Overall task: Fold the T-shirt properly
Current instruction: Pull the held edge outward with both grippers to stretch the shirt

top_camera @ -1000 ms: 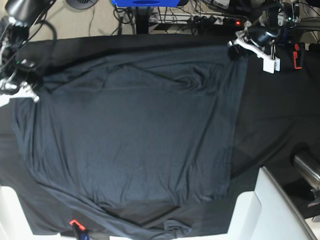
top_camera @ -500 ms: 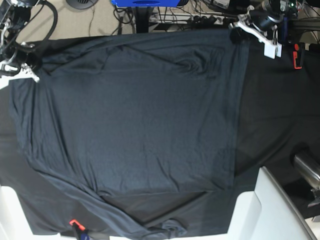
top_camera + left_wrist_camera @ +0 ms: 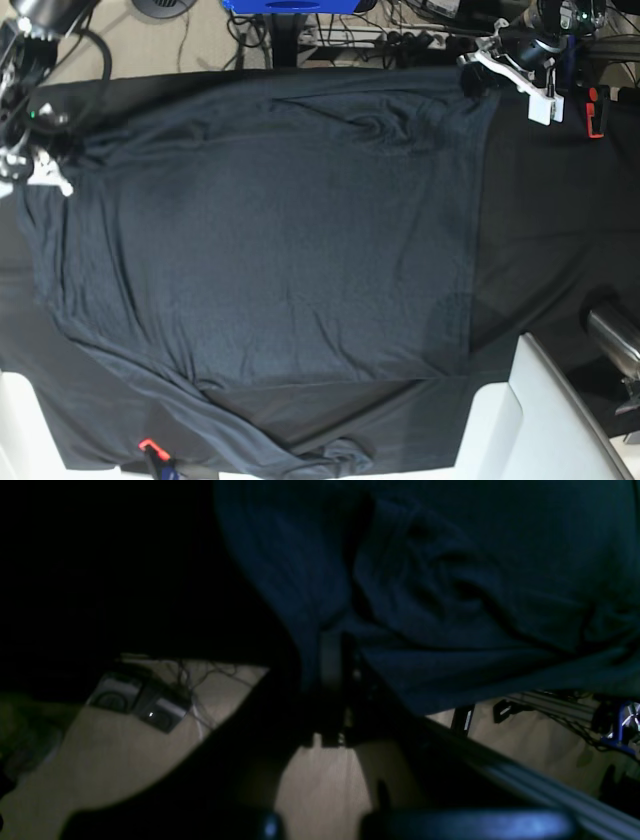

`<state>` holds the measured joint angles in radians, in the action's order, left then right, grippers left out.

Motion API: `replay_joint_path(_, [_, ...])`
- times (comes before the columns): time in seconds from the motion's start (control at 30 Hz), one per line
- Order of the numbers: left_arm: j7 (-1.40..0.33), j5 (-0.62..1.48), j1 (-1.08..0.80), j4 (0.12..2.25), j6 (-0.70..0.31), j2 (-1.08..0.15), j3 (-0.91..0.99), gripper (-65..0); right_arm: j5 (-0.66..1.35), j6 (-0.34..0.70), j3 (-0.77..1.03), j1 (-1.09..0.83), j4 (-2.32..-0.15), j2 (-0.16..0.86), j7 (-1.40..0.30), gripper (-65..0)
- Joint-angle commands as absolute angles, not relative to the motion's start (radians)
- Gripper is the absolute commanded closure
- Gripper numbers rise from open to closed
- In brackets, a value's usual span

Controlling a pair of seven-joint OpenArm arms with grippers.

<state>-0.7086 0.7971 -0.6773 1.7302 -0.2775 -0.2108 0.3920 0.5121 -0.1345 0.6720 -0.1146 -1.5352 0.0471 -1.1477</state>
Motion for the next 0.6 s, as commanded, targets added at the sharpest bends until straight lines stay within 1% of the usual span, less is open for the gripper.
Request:
replay_joint_path(0.0, [-0.696,0.809,-0.671,1.744,-0.282,-0.222,0.395,0.0,0.512,-0.134,0.674,-0.09,-1.532,0.074,-1.152,-0.5])
replay_joint_path(0.17, [-0.848,0.809,-0.587,1.742,-0.282,-0.219,0.407,0.0,0.512,-0.134,0.674,-0.03,-1.44,0.107,-1.167,-0.5])
replay_joint_path(0.37, [-0.857,0.809,-0.524,1.741,-0.275,-0.219,0.401,0.0,0.512,-0.134,0.673,0.019,-1.359,0.139,-1.165,-0.5])
replay_joint_path(0.47, [-0.857,0.809,-0.506,1.741,-0.206,-0.219,0.397,0.0,0.51,-0.134,0.67,0.041,-1.33,0.157,-1.165,-0.5])
replay_joint_path(0.5, [-0.857,0.809,-0.498,1.741,-0.18,-0.219,0.395,0.0,0.51,-0.134,0.647,0.051,-1.31,0.163,-1.165,-0.5])
replay_joint_path(0.57, [-0.857,0.811,-0.484,1.739,-0.162,-0.219,0.395,0.0,0.51,-0.134,0.584,0.068,-1.279,0.182,-1.159,-0.5])
